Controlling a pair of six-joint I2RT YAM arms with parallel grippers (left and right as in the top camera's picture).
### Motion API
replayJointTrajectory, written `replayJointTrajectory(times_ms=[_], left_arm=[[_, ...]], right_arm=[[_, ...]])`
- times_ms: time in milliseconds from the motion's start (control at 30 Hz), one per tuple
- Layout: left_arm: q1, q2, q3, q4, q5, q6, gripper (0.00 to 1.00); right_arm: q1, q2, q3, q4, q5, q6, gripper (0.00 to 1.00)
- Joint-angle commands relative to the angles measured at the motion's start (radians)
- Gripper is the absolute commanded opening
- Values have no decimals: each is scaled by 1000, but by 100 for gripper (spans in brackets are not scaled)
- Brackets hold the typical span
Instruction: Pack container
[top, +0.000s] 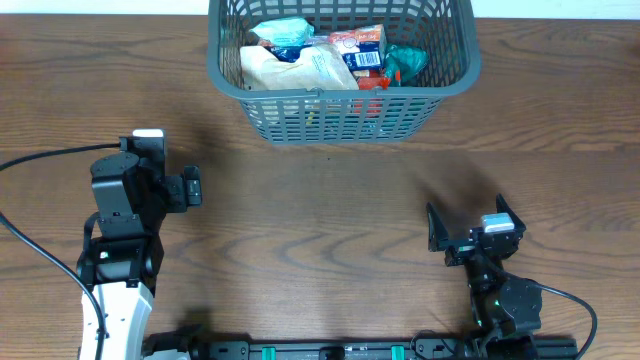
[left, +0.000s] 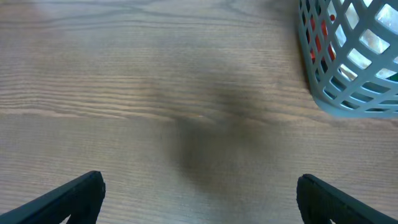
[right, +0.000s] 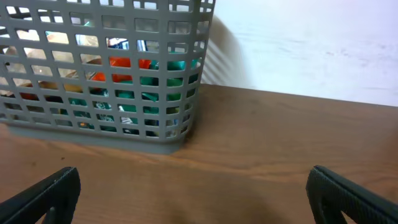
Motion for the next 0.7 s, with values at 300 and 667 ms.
replayJointTrajectory(times_ms=[300,667], left_arm=[[-77,-314,-121,-57,64,-16,99],[-145,-752,-562,405,79,-16,98]], right_arm=[[10,-6,-6,1,-8,-15,99],[10,-6,-6,1,-8,-15,99]])
